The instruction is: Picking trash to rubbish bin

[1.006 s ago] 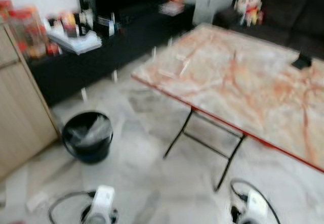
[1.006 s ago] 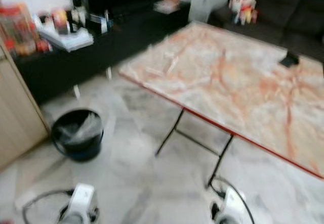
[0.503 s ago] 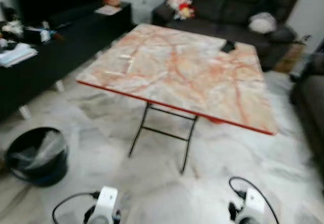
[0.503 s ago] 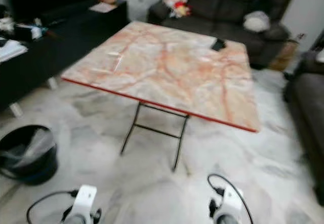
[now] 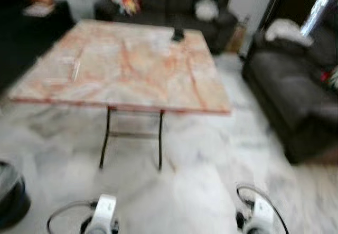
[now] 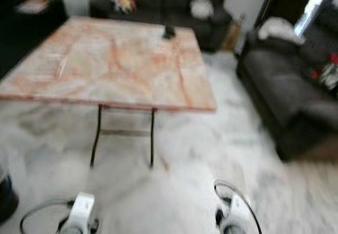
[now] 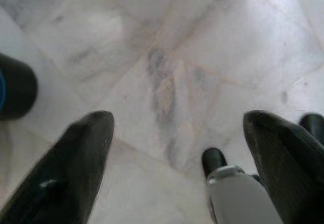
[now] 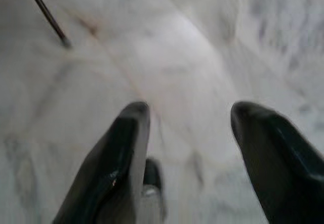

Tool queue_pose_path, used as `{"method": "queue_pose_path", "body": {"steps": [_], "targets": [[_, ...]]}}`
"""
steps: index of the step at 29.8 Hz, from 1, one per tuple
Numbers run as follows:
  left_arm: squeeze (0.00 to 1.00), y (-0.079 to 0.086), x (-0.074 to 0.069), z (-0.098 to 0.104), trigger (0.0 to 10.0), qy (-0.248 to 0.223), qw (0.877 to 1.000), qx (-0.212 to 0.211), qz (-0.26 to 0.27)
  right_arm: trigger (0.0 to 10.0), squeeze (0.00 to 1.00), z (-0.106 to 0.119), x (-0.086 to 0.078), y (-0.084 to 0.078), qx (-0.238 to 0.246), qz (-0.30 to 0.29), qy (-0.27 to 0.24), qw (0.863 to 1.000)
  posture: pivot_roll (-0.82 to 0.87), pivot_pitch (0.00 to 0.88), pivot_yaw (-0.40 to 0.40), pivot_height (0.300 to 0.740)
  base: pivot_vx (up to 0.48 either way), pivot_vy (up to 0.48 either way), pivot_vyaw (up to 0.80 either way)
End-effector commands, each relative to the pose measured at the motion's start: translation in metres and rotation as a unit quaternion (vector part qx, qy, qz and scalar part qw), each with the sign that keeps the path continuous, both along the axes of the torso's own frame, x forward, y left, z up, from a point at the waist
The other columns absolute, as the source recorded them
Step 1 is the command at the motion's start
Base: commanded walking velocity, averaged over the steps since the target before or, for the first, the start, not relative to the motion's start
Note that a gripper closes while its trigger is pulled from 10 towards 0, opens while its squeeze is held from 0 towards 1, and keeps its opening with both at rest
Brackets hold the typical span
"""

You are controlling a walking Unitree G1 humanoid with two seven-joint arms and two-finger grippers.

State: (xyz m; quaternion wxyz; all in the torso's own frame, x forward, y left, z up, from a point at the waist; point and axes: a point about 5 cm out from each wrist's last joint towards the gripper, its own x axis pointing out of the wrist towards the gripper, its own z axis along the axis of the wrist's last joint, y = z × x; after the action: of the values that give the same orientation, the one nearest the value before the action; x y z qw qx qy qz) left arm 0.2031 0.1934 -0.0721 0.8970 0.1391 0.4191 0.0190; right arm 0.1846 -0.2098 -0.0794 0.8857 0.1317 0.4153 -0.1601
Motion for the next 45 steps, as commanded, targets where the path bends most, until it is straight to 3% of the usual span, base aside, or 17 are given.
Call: {"method": "queue_pose_path", "body": {"steps": [1,2,4,8,13,17,18,22,24,25,26,27,29,30,33,39,45], "targets": [[0.00,-0.008,-0.001,-0.002,10.0,0.005,1.000,-0.006,-0.009,10.0,0.00,0.002,0.002,-0.006,-0.004,-0.010,-0.007,1.000,0.17,0.000,-0.099,0.740,0.000,0.000,0.00],[0.00,-0.008,-0.001,-0.002,10.0,0.005,1.000,-0.006,-0.009,10.0,0.00,0.002,0.002,-0.006,-0.004,-0.010,-0.007,1.000,0.17,0.000,-0.099,0.740,0.000,0.000,0.00],[0.00,-0.009,0.017,0.010,10.0,-0.039,0.999,-0.007,-0.009,10.0,0.00,0.008,0.012,-0.008,-0.009,-0.009,-0.029,0.999,0.17,0.000,-0.099,0.740,0.000,0.000,0.00],[0.00,-0.009,0.034,0.022,10.0,-0.087,0.996,-0.003,-0.009,10.0,0.00,0.018,0.026,-0.008,-0.020,0.009,-0.062,0.998,0.18,0.000,-0.095,0.740,0.000,0.000,0.00],[0.00,-0.008,0.059,0.047,10.0,-0.183,0.983,0.010,0.010,10.0,0.00,0.040,0.055,-0.014,-0.074,0.067,-0.121,0.988,0.18,0.000,-0.095,0.740,0.000,0.000,0.00],[0.00,-0.009,0.086,0.081,10.0,-0.292,0.956,0.027,0.011,10.0,0.00,0.067,0.085,-0.015,-0.106,0.101,-0.190,0.971,0.18,0.000,-0.095,0.740,0.000,0.000,0.00],[0.00,-0.009,0.086,0.081,10.0,-0.292,0.956,0.027,0.011,10.0,0.00,0.067,0.085,-0.015,-0.106,0.101,-0.190,0.971,0.18,0.000,-0.095,0.740,0.000,0.000,0.00],[0.00,-0.016,0.107,0.111,10.0,-0.366,0.930,0.030,-0.004,10.0,0.00,0.092,0.111,-0.006,-0.086,0.096,-0.262,0.956,0.18,0.000,-0.086,0.740,0.000,0.000,0.00],[0.00,-0.026,0.123,0.136,10.0,-0.417,0.908,0.031,-0.029,10.0,0.00,0.112,0.129,0.006,-0.064,0.084,-0.313,0.944,0.18,0.000,-0.075,0.740,0.000,0.000,0.00],[0.00,-0.026,0.123,0.136,10.0,-0.417,0.908,0.031,-0.029,10.0,0.00,0.112,0.129,0.006,-0.064,0.084,-0.313,0.944,0.18,0.000,-0.075,0.740,0.000,0.000,0.00],[0.00,-0.031,0.131,0.150,10.0,-0.442,0.896,0.030,-0.040,10.0,0.00,0.123,0.138,0.013,-0.050,0.079,-0.340,0.936,0.18,0.000,-0.068,0.740,0.000,0.000,0.00],[0.00,-0.031,0.131,0.150,10.0,-0.442,0.896,0.030,-0.040,10.0,0.00,0.123,0.138,0.013,-0.050,0.079,-0.340,0.936,0.18,0.000,-0.068,0.740,0.000,0.000,0.00],[0.00,-0.038,0.139,0.169,10.0,-0.473,0.878,0.032,-0.060,10.0,0.00,0.137,0.149,0.026,-0.036,0.083,-0.374,0.923,0.19,0.000,-0.046,0.740,0.000,0.000,0.00],[0.00,-0.038,0.139,0.169,10.0,-0.473,0.878,0.032,-0.060,10.0,0.00,0.137,0.149,0.026,-0.036,0.083,-0.374,0.923,0.19,0.000,-0.046,0.740,0.000,0.000,0.00],[0.00,-0.039,0.146,0.188,10.0,-0.503,0.861,0.031,-0.073,10.0,0.00,0.150,0.158,0.042,-0.016,0.078,-0.403,0.912,0.20,0.000,-0.024,0.740,0.000,0.000,0.00],[0.00,-0.037,0.150,0.202,10.0,-0.520,0.849,0.033,-0.084,10.0,0.00,0.160,0.163,0.061,-0.001,0.084,-0.428,0.900,0.20,0.000,0.011,0.740,0.000,0.000,0.00],[0.00,-0.041,0.151,0.205,10.0,-0.525,0.846,0.027,-0.086,10.0,0.00,0.162,0.163,0.068,0.002,0.096,-0.434,0.896,0.20,0.000,0.016,0.740,0.000,0.000,0.00]]}}
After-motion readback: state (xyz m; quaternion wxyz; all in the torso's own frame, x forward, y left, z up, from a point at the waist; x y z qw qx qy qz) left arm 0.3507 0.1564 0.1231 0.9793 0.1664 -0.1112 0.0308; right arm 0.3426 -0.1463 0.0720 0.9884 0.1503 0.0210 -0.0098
